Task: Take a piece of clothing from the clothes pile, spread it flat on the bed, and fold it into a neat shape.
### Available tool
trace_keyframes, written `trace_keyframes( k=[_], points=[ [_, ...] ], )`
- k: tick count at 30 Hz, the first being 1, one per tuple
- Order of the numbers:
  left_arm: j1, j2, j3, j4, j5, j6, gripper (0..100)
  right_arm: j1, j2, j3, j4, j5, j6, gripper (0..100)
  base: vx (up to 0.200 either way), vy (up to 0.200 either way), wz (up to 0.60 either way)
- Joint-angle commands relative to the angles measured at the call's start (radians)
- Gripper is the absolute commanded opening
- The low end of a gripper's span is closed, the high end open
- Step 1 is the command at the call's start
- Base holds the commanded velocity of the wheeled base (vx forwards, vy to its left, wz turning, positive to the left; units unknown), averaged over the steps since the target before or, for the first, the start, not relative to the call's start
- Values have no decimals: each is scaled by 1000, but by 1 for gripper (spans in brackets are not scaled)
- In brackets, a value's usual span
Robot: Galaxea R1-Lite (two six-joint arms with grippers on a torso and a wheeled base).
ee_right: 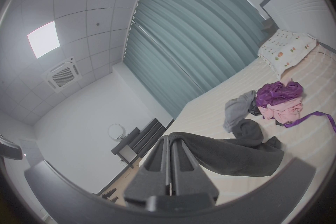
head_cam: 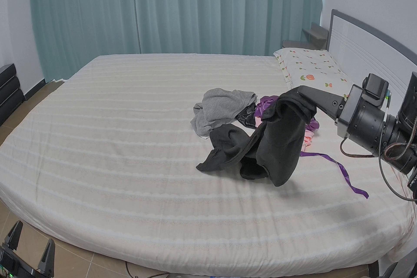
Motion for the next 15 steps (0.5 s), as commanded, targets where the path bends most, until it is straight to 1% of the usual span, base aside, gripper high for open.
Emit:
trace_keyframes(
  k=[1,2,4,8,11,14,15],
  points=[
    [0,-18,18,-2,-6,13,100,20,-35,-12,-3,7,-3,0,0,0,0],
    [0,-18,16,-2,-7,40,100,34,-37,-12,-5,7,-13,0,0,0,0],
    [0,2,16,-2,-7,59,100,46,-38,-21,-6,7,-16,0,0,0,0],
    [5,24,16,-2,-6,55,100,86,-40,-32,-6,5,-19,0,0,0,0],
    [11,1,16,-4,-4,54,100,86,-41,-34,-8,5,-25,0,0,0,0],
    [5,-18,18,-5,8,31,100,83,-41,-37,-8,5,-26,0,0,0,0],
    [5,-16,-7,-21,11,16,100,81,-40,-35,-8,5,-26,0,0,0,0]
  ],
)
